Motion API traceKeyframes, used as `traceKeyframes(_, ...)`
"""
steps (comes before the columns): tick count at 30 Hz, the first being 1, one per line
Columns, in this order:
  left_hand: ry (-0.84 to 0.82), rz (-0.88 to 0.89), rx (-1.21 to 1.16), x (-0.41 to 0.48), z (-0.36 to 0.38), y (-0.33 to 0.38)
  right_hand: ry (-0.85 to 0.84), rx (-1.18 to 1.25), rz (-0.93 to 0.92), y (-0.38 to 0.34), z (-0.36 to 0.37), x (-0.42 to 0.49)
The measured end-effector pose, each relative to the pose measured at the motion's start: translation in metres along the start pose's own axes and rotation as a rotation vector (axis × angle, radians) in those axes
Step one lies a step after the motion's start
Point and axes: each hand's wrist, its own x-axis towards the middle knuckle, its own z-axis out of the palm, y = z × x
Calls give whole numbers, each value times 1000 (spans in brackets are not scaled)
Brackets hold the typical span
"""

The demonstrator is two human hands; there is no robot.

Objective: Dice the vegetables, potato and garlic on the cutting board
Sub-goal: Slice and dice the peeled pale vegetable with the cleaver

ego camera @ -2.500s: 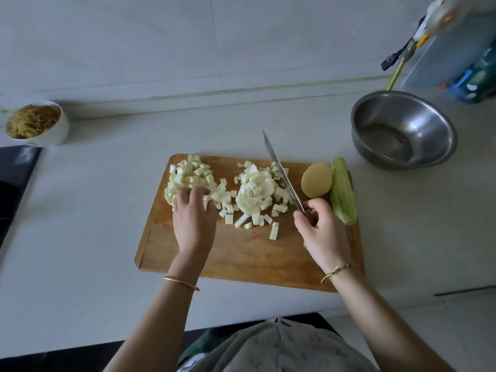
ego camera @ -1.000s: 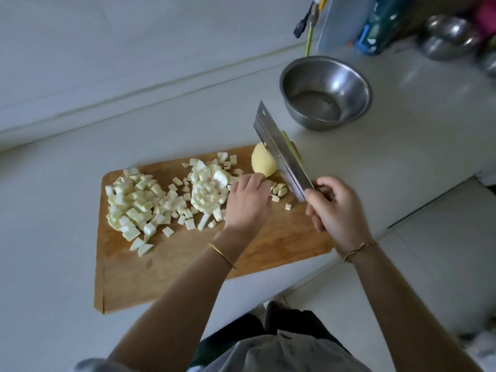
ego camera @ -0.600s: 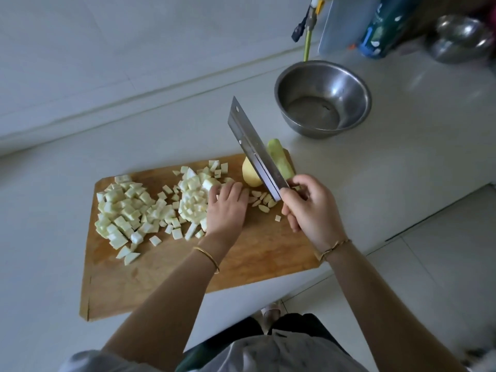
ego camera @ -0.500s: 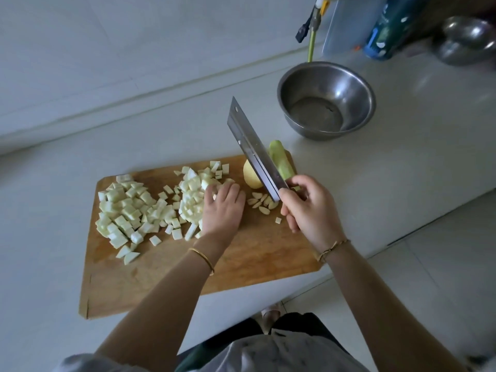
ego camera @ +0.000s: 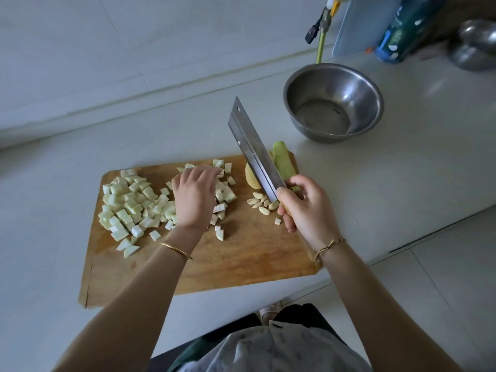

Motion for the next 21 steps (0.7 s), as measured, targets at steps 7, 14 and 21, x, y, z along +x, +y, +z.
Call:
traceKeyframes(7, -147, 33, -141, -1, 9, 23, -10, 30, 16, -2, -2, -3)
traceKeyframes(14, -167, -80, -125, 2, 18, 39, 3, 30, 37, -3, -8, -4)
traceKeyframes(21, -168, -19, -3, 22, 9, 16, -2, 23, 23, -1, -6, -6)
